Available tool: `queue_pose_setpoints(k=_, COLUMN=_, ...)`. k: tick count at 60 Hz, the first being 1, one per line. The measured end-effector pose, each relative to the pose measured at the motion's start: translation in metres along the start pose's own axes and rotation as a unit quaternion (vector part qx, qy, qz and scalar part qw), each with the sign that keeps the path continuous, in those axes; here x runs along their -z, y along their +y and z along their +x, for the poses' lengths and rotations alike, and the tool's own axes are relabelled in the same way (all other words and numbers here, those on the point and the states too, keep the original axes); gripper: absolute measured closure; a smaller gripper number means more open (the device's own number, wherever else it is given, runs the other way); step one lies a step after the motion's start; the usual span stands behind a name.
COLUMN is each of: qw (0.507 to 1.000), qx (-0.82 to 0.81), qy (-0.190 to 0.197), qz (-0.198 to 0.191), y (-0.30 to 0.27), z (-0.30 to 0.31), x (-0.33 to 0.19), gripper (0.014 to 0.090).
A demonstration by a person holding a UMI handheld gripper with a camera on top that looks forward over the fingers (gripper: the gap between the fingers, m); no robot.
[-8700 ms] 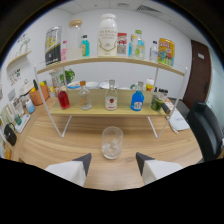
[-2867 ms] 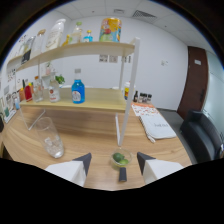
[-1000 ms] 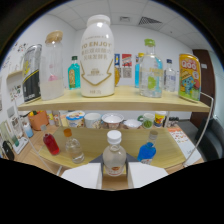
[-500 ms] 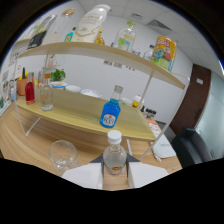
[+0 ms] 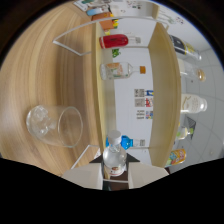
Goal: Make me a cup of Mojito.
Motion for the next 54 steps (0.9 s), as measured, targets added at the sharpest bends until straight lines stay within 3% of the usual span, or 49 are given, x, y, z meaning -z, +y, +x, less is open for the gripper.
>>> queue_pose_setpoints(k=14, qw=0.970, qx=0.240, qy=0.034, qz=0.003, y=-0.013, z=0.004, x=0.000, gripper=0.0711)
queue_pose_setpoints(k=30, qw=0.946, qx=0.322, qy=0.037, qz=0.024, y=-0.025, z=-0.002, x=-0.001, gripper=0.0711)
queue_pose_setpoints(k=40, qw=0.966, qx=0.254, qy=0.039, qz=0.041, y=-0.028, z=0.011, x=0.005, gripper=0.0710)
queue_pose_setpoints(k=48, qw=0.997, qx=0.039, qy=0.028, qz=0.065, y=-0.026, z=0.036, x=0.018, gripper=0.0710)
queue_pose_setpoints(k=54, qw=0.982, qx=-0.165, qy=0.021, qz=0.089, y=-0.017, z=0.061, x=0.029, gripper=0.0710)
